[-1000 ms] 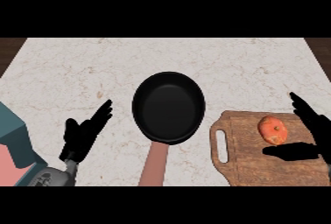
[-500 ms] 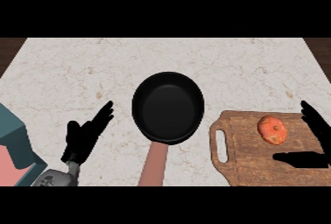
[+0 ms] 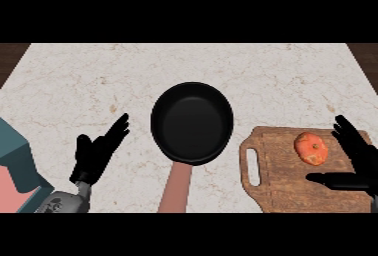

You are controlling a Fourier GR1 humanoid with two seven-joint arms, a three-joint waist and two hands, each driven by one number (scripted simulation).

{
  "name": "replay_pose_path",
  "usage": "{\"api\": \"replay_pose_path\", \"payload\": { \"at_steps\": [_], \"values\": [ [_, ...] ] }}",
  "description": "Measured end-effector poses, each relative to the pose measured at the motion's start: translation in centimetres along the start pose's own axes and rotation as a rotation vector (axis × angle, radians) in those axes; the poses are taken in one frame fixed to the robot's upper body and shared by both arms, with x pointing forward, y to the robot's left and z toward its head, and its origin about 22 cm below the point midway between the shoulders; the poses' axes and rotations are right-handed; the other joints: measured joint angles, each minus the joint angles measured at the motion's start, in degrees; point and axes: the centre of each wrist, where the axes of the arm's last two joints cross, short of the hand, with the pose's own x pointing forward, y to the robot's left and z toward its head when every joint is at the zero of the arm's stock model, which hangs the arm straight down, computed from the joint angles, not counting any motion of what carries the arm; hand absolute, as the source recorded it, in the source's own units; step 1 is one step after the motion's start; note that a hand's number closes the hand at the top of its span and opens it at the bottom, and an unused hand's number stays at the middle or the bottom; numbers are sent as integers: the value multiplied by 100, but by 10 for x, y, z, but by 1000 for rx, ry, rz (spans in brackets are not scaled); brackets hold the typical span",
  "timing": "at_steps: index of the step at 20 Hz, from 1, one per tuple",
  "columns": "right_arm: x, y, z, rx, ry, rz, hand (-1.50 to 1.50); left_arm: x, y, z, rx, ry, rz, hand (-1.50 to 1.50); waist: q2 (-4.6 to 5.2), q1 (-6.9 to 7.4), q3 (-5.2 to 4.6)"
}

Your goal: Pick the squash from the cutting board and place it in the pot

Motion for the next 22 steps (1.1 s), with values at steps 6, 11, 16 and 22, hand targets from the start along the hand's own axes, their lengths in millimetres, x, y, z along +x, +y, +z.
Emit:
{"api": "replay_pose_path", "payload": {
  "at_steps": [6,11,16,22],
  "values": [
    [-22,14,-13,6,-5,-91,-150,-3,7,3,-10,-4,2,0,-22,20,-24],
    [-30,20,-29,14,-32,-125,150,3,3,-3,-8,3,-2,0,-43,23,-65],
    [-45,25,-29,34,-110,-24,150,3,4,-4,-6,0,1,0,-65,44,-108],
    [-56,26,-36,16,-172,-95,150,4,2,-6,-11,0,5,0,-72,57,-133]
  ]
}}
